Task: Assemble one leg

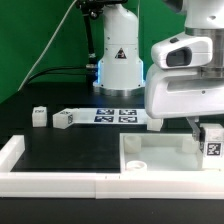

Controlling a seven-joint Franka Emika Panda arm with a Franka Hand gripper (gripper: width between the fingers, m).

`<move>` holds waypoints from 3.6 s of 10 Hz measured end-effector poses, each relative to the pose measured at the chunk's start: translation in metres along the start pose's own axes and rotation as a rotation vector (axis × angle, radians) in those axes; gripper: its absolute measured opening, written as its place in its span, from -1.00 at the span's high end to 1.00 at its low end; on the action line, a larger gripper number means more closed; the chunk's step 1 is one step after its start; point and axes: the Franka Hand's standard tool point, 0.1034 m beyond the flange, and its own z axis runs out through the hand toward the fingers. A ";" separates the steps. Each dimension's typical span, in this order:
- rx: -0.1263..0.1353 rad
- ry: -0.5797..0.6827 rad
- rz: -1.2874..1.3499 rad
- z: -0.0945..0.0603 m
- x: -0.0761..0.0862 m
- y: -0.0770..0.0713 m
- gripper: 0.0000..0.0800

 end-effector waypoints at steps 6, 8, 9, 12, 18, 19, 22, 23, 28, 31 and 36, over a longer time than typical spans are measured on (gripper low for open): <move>0.030 0.007 0.553 0.001 0.001 0.006 0.26; 0.044 0.013 0.826 0.002 0.001 0.008 0.26; 0.052 0.007 0.970 0.001 0.001 0.009 0.26; 0.054 -0.011 1.255 0.001 0.000 0.009 0.26; 0.055 0.007 1.033 0.002 0.000 -0.006 -0.55; 0.046 0.005 0.916 0.005 -0.002 -0.010 -0.61; 0.020 0.019 0.419 0.006 -0.003 -0.011 -0.62; 0.014 0.022 0.281 0.006 -0.003 -0.009 -0.62; -0.030 0.027 -0.282 0.006 -0.002 -0.005 -0.62; -0.043 0.023 -0.474 0.006 -0.001 -0.003 -0.62; -0.043 0.023 -0.460 0.006 -0.001 -0.002 0.27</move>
Offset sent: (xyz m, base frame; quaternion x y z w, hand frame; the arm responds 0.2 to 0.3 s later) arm -0.0099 -0.0168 0.0013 0.0194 0.0050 0.3531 0.9354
